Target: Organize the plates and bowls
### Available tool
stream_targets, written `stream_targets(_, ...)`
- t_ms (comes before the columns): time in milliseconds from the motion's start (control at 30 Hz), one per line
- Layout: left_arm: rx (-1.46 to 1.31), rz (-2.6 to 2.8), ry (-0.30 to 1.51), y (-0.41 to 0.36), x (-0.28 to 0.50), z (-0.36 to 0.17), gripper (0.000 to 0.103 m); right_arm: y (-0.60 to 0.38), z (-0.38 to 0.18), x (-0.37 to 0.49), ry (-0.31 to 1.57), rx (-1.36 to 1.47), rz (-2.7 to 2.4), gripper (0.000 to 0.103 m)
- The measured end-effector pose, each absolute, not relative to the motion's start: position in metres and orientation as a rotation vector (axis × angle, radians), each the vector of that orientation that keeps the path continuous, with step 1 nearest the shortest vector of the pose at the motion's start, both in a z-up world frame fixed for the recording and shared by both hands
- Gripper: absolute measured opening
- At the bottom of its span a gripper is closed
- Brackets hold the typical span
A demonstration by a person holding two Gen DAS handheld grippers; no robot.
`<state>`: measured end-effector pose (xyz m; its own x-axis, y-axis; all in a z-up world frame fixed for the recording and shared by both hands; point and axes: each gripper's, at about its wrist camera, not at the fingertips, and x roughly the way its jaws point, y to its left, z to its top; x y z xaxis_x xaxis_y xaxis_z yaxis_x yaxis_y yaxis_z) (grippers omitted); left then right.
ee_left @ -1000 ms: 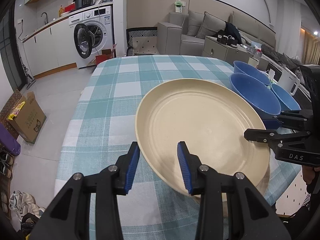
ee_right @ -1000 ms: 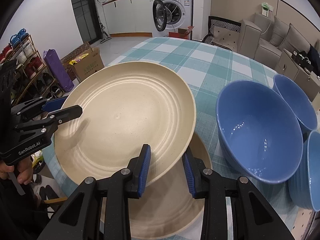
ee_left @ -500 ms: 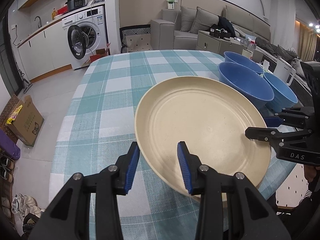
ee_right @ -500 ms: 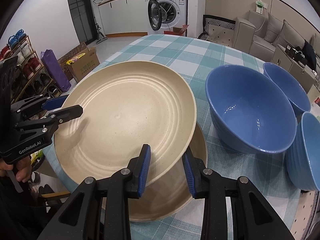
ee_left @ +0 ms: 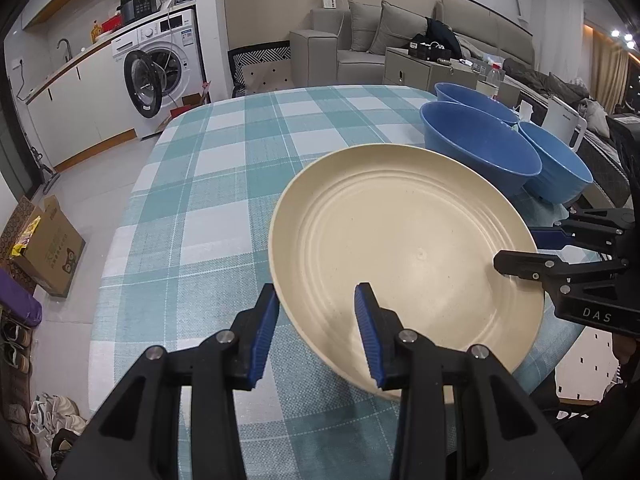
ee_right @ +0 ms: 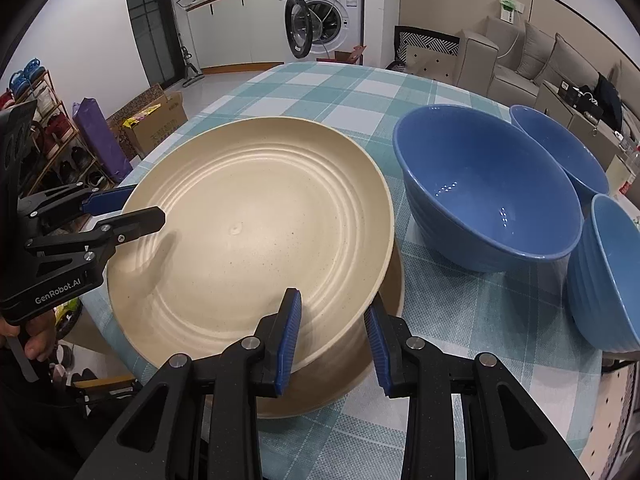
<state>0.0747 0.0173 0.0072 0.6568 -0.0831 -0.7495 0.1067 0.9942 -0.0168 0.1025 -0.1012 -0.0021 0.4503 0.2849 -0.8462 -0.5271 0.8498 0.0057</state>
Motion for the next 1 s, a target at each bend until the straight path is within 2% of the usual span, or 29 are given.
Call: stream_targets(1000,0.113,-0.122,0.902,-0.001,0.073,-0.004,0.038,-0.111,-0.016,0.099,1.021,-0.313,0.471,0.033)
